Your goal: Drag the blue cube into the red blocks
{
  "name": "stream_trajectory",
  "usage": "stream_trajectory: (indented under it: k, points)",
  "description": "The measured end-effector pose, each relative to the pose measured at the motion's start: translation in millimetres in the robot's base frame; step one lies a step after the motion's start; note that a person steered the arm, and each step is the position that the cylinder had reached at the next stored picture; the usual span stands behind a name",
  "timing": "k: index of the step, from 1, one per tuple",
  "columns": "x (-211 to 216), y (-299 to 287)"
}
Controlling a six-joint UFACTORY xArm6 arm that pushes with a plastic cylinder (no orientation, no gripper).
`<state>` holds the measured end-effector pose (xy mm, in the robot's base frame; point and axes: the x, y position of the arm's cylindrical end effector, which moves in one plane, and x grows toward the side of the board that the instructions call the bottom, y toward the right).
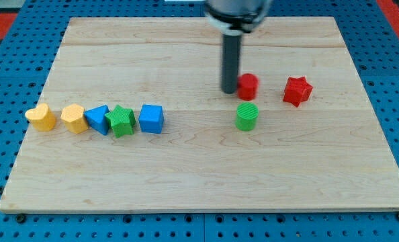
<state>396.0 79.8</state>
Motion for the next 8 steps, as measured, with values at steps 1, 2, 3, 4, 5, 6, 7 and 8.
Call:
stream_trajectory:
  k: [1, 2, 3, 4, 5, 6, 7, 8]
  points:
    - [8.1, 26.8]
    - [10.3, -53.3]
    - [41.9, -111.9]
    - [128.5, -113.7]
    - [134.6, -152.4]
    - [83.3, -165.4]
    - [46.2, -164.4]
    - [22.2, -189.2]
